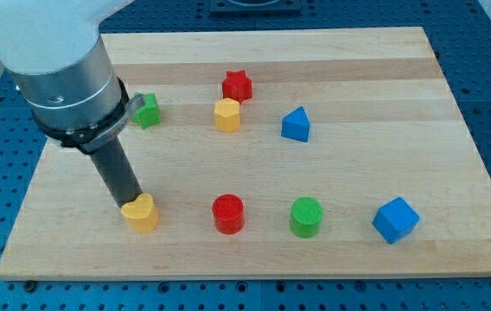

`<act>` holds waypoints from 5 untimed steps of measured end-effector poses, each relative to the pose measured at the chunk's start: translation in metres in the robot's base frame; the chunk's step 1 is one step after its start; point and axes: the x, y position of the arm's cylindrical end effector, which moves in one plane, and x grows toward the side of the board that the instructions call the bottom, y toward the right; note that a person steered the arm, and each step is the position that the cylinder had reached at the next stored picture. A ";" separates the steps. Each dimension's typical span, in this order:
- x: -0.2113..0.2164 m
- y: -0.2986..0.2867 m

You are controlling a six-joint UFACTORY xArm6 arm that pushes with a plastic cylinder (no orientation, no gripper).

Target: Move your hand to the top of the green star

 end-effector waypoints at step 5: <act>-0.184 0.029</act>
